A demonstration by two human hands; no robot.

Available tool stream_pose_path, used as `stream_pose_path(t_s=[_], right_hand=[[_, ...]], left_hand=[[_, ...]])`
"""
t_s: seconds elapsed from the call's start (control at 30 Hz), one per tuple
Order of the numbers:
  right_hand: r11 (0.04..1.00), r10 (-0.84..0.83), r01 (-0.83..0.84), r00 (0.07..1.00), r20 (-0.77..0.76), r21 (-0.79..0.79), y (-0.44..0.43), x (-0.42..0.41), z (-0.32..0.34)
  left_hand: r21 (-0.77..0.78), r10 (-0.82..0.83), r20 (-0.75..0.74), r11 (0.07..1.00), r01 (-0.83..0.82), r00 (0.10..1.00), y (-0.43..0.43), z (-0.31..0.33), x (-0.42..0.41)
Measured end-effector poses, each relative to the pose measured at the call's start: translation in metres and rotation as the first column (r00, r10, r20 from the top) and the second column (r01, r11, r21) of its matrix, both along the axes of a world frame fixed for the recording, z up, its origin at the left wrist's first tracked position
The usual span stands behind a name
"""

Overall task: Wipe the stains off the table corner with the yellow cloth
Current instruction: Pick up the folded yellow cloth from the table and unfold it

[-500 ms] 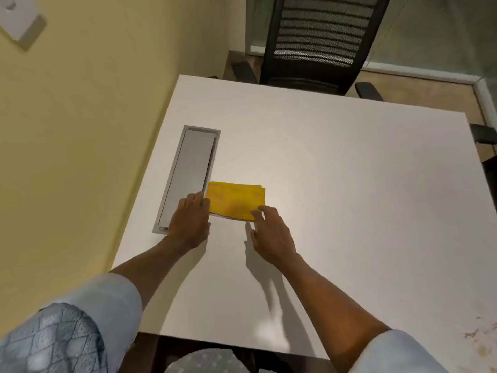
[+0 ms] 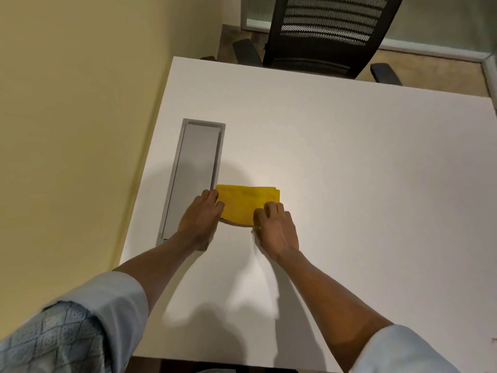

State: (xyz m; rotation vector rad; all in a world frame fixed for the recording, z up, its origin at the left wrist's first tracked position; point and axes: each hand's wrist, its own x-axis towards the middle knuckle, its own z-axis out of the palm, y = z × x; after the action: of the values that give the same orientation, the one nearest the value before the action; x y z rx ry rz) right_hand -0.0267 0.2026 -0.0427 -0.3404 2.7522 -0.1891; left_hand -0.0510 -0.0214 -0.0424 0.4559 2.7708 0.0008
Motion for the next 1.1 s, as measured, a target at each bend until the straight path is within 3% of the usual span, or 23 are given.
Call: stream_pose_path(t_s=[0.13,0.27,0.43,0.5,0.6,0.67,0.8,0.97,1.1], right_hand=[[0.999,-0.021,0.023,0.998,-0.055,0.035,-0.003,-0.004,-0.001],[0.999,-0.044,0.044,0.999,-0.028,-0.003,-0.003,-0.007,0.002],[0.935,-0.256,0.253,0.967,0.020,-0.249,0.013,-0.007,0.022],[0.826,-0.394,0.371,0.918,0.036,-0.423,0.024,-0.008,0.039],[0.524,-0.605,0.585,0.767,0.214,-0.619,0.048,-0.016,0.067],[0.358,-0.610,0.646,0.708,0.355,-0.674,0.069,-0.018,0.086],[0.118,-0.535,0.614,0.701,0.471,-0.780,0.104,-0.010,0.125],[-0.014,-0.543,0.632,0.646,0.537,-0.775,0.126,0.018,0.165],[-0.109,-0.665,0.716,0.463,0.586,-0.689,0.158,0.054,0.178]], left_hand=[[0.113,0.027,0.015,0.993,-0.028,1.000,-0.006,0.008,-0.004],[0.308,0.157,0.035,0.938,-0.160,0.987,-0.001,0.031,-0.014],[0.550,0.235,0.166,0.784,-0.288,0.958,0.016,0.074,-0.038],[0.634,0.230,0.238,0.700,-0.330,0.944,0.022,0.091,-0.047],[0.702,0.218,0.287,0.614,-0.360,0.933,0.028,0.113,-0.058],[0.740,0.212,0.323,0.551,-0.386,0.922,0.033,0.129,-0.062],[0.775,0.152,0.479,0.389,-0.498,0.865,0.050,0.154,-0.059],[0.724,0.109,0.650,0.212,-0.656,0.752,0.086,0.182,-0.044],[0.610,0.067,0.740,0.352,-0.710,0.669,0.115,0.182,-0.010]])
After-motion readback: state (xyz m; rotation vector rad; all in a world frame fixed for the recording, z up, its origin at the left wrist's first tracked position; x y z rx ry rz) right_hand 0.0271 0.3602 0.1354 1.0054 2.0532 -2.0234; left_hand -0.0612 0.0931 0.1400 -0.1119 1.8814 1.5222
